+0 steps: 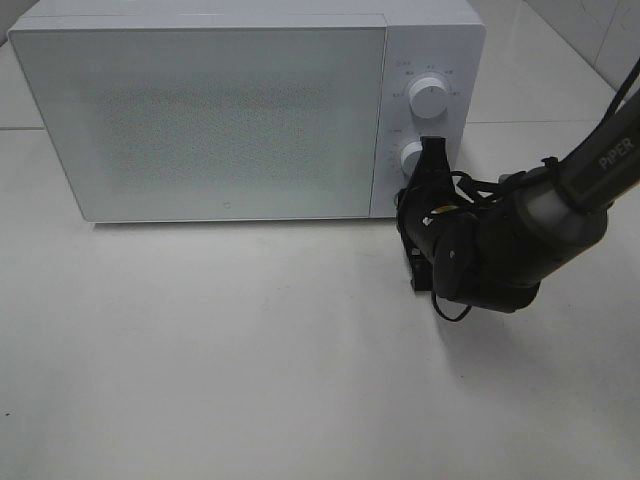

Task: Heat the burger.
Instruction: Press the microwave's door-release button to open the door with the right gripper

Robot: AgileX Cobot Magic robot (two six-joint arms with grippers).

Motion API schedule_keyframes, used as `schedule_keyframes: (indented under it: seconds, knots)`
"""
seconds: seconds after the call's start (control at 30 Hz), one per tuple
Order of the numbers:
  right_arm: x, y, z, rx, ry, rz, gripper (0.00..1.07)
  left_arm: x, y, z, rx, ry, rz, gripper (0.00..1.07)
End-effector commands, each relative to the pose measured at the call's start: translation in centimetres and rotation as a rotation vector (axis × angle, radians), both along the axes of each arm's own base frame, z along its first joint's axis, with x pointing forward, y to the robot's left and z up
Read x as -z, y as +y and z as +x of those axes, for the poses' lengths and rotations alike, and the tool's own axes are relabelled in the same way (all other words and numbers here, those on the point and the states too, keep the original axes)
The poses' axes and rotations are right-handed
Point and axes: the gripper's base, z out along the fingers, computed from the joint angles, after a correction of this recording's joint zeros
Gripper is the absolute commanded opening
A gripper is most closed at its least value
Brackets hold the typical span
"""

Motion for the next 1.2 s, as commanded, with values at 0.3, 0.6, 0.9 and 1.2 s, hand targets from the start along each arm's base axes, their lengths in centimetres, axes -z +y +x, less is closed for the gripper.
schedule_keyframes:
  seconds: [0.3,0.6,0.9,1.2]
  knots:
    - [-1.8,-0.4,2.4,0.062,-0.127,0.002,0.0,0.0,0.0,-0.3,-0.003,-0.025,0.006,1.0]
    - [-3.3,-1.0,4.8,0.08,-0.185,-0.042,0.0,0.0,0.0,-0.3,-0.003,-0.025,0.006,1.0]
    - [-3.2,-0.7,5.3,0.072,-0.162,-0.033,0.0,0.0,0.0,-0.3,-0.003,-0.025,0.006,1.0]
    - [-2.9,-0.5,5.1,0.056,-0.122,-0.025,0.0,0.0,0.0,-0.3,-0.003,-0.025,0.006,1.0]
